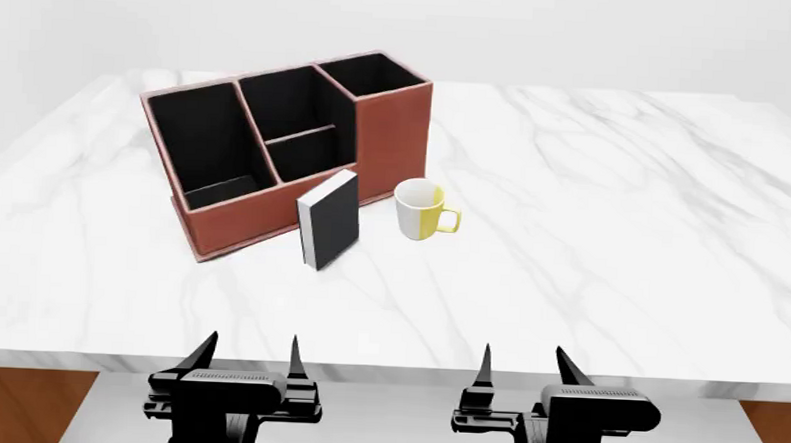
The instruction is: Pick up the book and place it in the right compartment of the caddy.
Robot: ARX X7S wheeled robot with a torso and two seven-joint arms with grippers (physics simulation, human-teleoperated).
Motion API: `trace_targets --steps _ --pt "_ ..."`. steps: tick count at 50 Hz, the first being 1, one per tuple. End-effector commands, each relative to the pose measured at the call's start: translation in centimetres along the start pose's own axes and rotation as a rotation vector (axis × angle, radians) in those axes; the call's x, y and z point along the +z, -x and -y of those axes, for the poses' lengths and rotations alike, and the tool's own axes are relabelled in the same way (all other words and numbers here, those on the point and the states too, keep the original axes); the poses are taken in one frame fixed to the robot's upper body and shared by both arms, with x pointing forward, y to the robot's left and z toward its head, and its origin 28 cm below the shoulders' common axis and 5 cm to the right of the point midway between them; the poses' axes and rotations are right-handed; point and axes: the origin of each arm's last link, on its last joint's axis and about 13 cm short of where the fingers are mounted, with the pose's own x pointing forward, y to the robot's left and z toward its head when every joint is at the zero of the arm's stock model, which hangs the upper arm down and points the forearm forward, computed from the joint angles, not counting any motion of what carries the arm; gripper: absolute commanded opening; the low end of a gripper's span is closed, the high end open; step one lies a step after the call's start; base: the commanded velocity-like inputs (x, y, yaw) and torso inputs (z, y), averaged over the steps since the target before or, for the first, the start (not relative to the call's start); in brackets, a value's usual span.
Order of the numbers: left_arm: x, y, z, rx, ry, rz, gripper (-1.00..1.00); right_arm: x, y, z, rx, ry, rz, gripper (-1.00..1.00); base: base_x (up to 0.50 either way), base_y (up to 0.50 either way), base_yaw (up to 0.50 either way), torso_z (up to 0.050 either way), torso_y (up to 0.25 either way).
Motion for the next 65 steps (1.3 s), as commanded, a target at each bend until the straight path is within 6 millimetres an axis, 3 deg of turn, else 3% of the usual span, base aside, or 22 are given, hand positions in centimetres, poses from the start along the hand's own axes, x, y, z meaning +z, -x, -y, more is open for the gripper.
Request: trace_targets --steps 1,21,22,23,29,34,36,42,46,53,65 --pt "0.0 0.0 0.0 -0.001 0.000 0.000 1.00 0.1 0.1 -0.3 0.016 0.036 0.004 1.00 0.00 0.00 0.00 0.000 0.000" --pt "0.0 -0.1 -0.2 -0.004 0.034 -0.009 1.00 0.2 0.0 -0.3 0.029 0.038 0.010 1.00 0.00 0.00 0.00 0.000 0.000" --pt "-1.8 0.0 -0.5 0.024 0.026 0.005 1.00 -2.5 0.5 -0.2 0.027 0.046 -0.112 1.00 0.00 0.00 0.00 0.000 0.000" --pt "0.1 -0.2 -0.2 0.008 0.026 -0.006 1.00 0.2 0.0 -0.3 0.029 0.040 0.010 1.00 0.00 0.00 0.00 0.000 0.000" --pt "-0.6 -0.6 -0.1 0.039 -0.006 -0.076 1.00 0.2 0.1 -0.3 0.039 0.030 0.012 1.00 0.00 0.00 0.00 0.000 0.000" --pt "0.4 -0.3 -0.2 0.043 -0.026 -0.007 1.00 0.8 0.3 -0.3 0.015 0.043 0.058 1.00 0.00 0.00 0.00 0.000 0.000" --pt "2.1 0.0 -0.3 -0.010 0.012 -0.077 1.00 2.0 0.9 -0.1 -0.006 0.036 0.119 1.00 0.07 0.00 0.00 0.000 0.000" --pt "6.3 1.4 -0.7 -0.031 0.034 0.026 1.00 5.5 3.0 0.1 -0.010 0.043 0.233 1.00 0.40 0.00 0.00 0.000 0.000" --pt "8.1 2.0 -1.1 -0.047 0.042 0.058 1.00 7.1 4.1 0.4 -0.014 0.035 0.289 1.00 0.50 0.00 0.00 0.000 0.000" --pt "9.8 3.0 -1.6 -0.038 0.039 0.166 1.00 7.8 4.6 0.5 -0.015 0.037 0.314 1.00 0.50 0.00 0.00 0.000 0.000" --pt "9.7 3.1 -1.5 -0.054 0.020 0.168 1.00 8.0 4.9 0.5 -0.013 0.053 0.332 1.00 0.50 0.00 0.00 0.000 0.000"
